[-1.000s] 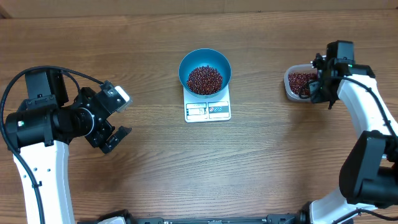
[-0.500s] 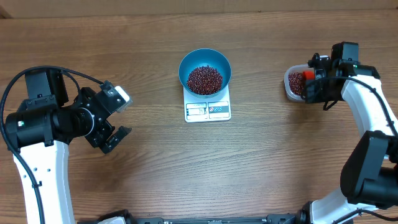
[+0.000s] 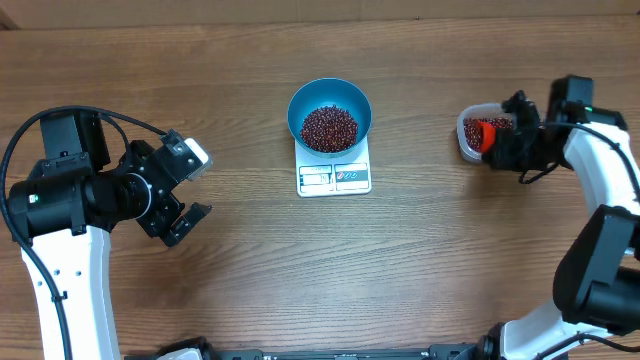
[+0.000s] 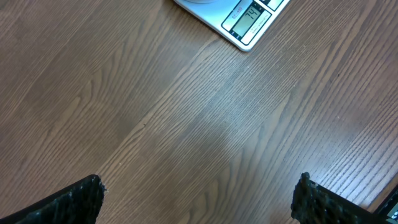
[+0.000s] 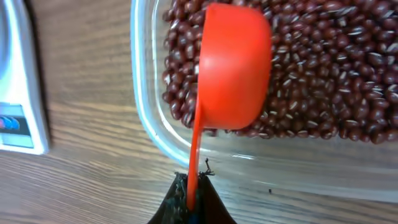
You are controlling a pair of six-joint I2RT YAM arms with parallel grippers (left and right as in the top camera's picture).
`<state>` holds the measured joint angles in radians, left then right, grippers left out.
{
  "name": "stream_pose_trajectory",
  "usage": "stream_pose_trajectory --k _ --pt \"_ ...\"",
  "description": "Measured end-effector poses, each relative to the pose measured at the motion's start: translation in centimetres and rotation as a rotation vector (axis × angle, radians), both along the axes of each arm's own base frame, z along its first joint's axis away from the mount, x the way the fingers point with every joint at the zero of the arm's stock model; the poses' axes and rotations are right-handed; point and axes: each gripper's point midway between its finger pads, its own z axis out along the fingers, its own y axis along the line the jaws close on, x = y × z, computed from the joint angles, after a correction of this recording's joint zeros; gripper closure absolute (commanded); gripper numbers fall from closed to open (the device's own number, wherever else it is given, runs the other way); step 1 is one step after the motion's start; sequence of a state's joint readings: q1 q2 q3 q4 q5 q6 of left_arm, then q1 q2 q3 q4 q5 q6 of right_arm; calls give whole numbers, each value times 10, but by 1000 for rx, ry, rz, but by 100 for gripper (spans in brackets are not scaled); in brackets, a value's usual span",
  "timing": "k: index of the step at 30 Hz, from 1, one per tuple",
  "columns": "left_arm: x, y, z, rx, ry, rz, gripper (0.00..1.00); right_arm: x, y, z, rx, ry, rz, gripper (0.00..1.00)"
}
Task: Scoop item into bowl and weigh 150g on scale
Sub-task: 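Scoop beans into the red cup from the container with the right gripper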
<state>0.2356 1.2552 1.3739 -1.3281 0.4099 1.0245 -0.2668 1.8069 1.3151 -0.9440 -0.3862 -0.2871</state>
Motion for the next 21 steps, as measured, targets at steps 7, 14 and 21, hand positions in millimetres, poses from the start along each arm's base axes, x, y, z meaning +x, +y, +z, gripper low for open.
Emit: stream_pose_trajectory --k 7,14,21 --pt "0 0 0 0 0 0 0 10 -6 23 244 -81 -103 96" --pt "0 0 0 0 0 0 0 9 -21 28 299 -94 -166 96" --pt "0 0 0 0 0 0 0 3 -35 30 352 -95 -218 96"
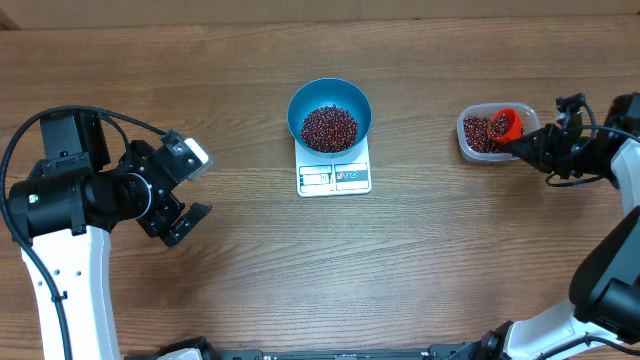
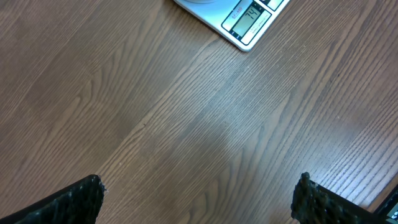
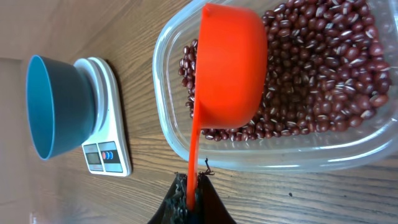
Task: Scoop item into bowl and weigh 150g on scale
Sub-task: 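Scoop beans into the red cup from the container with the right gripper, then carry the filled red cup left over the teal bowl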
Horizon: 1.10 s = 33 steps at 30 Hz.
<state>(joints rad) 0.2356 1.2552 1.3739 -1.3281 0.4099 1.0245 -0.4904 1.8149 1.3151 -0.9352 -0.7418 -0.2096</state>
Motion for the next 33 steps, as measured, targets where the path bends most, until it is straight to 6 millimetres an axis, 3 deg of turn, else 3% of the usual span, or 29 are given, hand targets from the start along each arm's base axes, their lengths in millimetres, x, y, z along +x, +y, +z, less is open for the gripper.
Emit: stream_pose_trajectory --k 9,17,21,26,33 --pt "0 0 0 0 0 0 0 -6 7 9 123 -1 -10 96" --pt "0 0 0 0 0 0 0 0 28 36 292 -84 28 96" --pt "0 0 0 0 0 0 0 3 60 52 390 -116 101 96" --pt "0 0 0 0 0 0 0 2 96 58 428 -96 185 96" --pt "0 0 0 0 0 0 0 4 163 80 431 -120 378 96"
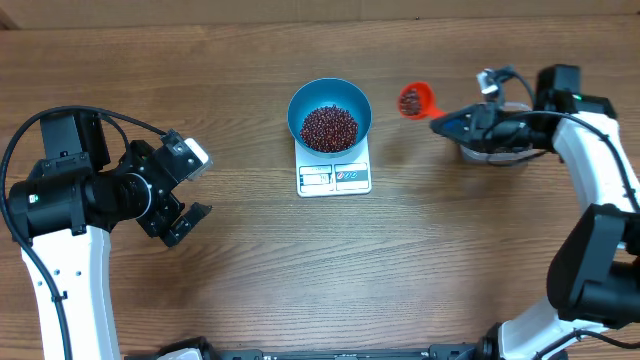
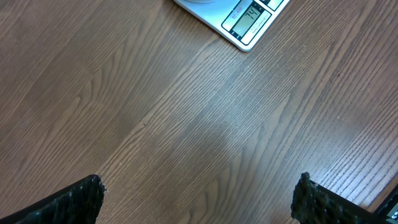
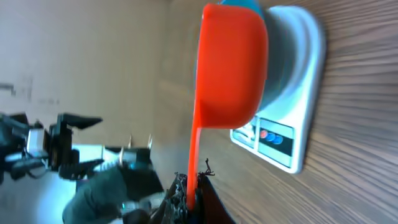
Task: Scoop item into bowl and weigh 150g on scale
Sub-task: 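Carry the filled red cup left over the teal bowl, then tilt the red cup to pour beans into the teal bowl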
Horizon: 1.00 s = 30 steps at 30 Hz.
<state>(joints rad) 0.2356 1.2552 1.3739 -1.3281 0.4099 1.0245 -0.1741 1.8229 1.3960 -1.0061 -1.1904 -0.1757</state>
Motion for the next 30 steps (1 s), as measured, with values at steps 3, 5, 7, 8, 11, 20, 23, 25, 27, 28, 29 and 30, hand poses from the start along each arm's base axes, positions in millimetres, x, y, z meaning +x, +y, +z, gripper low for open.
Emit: stream_pose_trajectory --k 3,5,7,8,11,20,23,25,27,28,29,30 --pt "0 0 0 0 0 0 0 0 21 9 -6 -37 57 96" --pt "0 0 0 0 0 0 0 -1 37 10 -26 -66 101 96" --pt "0 0 0 0 0 0 0 -3 48 3 -71 -69 126 96" --pt "0 0 0 0 0 0 0 -3 53 -1 -103 -72 138 96" --pt "0 0 0 0 0 0 0 -2 64 -17 -218 -102 161 96" --pt "0 0 0 0 0 0 0 6 97 -44 -481 -232 219 96" --pt "0 0 0 0 0 0 0 13 106 -53 -609 -316 234 96" --pt "0 0 0 0 0 0 0 16 112 -57 -682 -374 249 96" --pt "0 0 0 0 0 0 1 19 117 -60 -765 -434 264 96" --pt "0 0 0 0 0 0 0 23 119 -62 -835 -476 262 96" --pt "0 0 0 0 0 0 0 28 119 -63 -900 -513 253 96" --pt "0 0 0 0 0 0 0 30 118 -63 -929 -525 246 96"
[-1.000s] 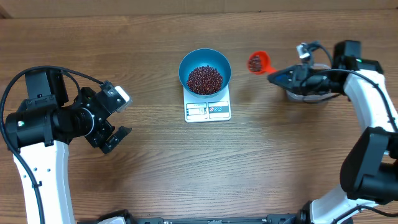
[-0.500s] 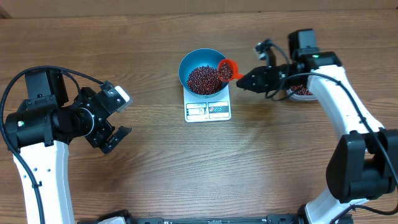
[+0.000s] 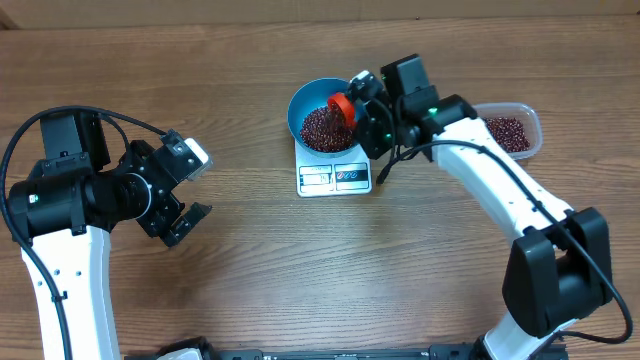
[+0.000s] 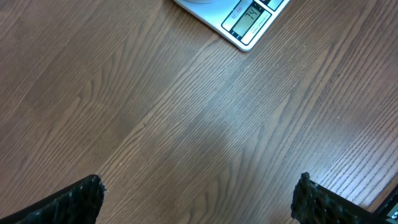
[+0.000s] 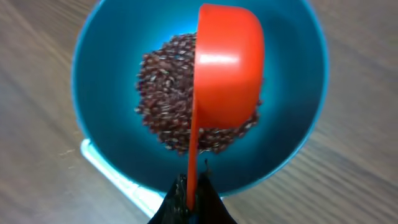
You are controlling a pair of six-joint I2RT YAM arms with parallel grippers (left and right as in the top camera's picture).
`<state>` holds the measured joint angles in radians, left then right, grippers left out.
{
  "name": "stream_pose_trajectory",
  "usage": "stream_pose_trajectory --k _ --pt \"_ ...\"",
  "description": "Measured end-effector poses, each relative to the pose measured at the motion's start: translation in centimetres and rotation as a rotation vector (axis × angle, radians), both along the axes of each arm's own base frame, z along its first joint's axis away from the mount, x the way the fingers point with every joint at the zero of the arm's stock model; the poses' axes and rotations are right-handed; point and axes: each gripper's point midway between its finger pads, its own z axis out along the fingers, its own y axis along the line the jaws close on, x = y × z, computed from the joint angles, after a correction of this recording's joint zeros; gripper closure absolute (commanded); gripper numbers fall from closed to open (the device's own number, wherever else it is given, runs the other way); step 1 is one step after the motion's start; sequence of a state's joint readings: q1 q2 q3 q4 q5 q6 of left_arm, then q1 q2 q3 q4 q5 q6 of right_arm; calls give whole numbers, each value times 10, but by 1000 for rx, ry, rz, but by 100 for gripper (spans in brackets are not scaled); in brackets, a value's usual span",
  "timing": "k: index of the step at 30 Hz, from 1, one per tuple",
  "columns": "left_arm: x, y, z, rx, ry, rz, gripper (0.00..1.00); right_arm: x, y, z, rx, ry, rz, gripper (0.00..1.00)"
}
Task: Scoop item into bowl and weigh 150g on scale
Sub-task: 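Tilt the red cup to pour beans into the teal bowl, then move the red cup right back over the bean container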
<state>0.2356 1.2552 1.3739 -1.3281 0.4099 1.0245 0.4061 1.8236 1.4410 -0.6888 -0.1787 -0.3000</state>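
Note:
A blue bowl [image 3: 305,103] heaped with red beans [image 3: 322,126] stands on a small white scale [image 3: 335,178] at the table's middle. My right gripper [image 5: 193,202] is shut on the thin handle of an orange scoop [image 5: 227,68], which hangs tipped over the bowl [image 5: 298,118] above the beans [image 5: 165,99]. In the overhead view the scoop [image 3: 344,108] sits over the bowl's right side. My left gripper [image 3: 182,215] stands open over bare wood to the left, its fingertips [image 4: 81,199] wide apart, with the scale's display [image 4: 247,17] at the top of its view.
A clear plastic tub of red beans [image 3: 508,131] sits at the right, beyond my right arm. Brown wooden table all round [image 3: 300,270].
My right gripper has carried the scoop from the air between tub and bowl to over the bowl, where it is now tipped above the beans. The left arm has not moved.
The scoop was first down in the tub's beans, held by my right gripper. Then it stood lifted at the tub's edge. Later it hung loaded between tub and bowl. Now it is tilted over the bowl. My left gripper stayed open and still throughout.

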Motion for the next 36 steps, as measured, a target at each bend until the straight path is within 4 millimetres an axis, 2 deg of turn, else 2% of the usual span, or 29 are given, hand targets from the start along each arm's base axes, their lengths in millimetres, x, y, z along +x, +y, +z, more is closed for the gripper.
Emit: stream_pose_trajectory --k 2,9,15,19,20,21,24,27,29,31,32,36 --pt "0 0 0 0 0 0 0 8 -4 1 -66 -60 -6 96" --pt "0 0 0 0 0 0 0 18 -19 2 -223 -146 -21 96" --pt "0 0 0 0 0 0 0 16 -13 9 -259 -188 -1 96" --pt "0 0 0 0 0 0 0 10 -14 54 -200 -264 -51 96" --pt "0 0 0 0 0 0 0 5 -17 77 -160 -293 -89 96" --pt "0 0 0 0 0 0 0 0 -22 92 -133 -302 -119 96" --pt "0 0 0 0 0 0 0 -23 -52 130 -65 -300 -237 96" --pt "0 0 0 0 0 0 0 -41 -97 154 -12 -276 -409 96" --pt "0 0 0 0 0 0 0 -49 -125 157 15 -233 -531 96" --pt "0 0 0 0 0 0 0 -59 -157 149 25 -158 -676 96" --pt "0 0 0 0 0 0 0 -63 -180 143 37 -114 -777 96" --pt "0 0 0 0 0 0 0 -74 -213 132 102 -5 -916 96"
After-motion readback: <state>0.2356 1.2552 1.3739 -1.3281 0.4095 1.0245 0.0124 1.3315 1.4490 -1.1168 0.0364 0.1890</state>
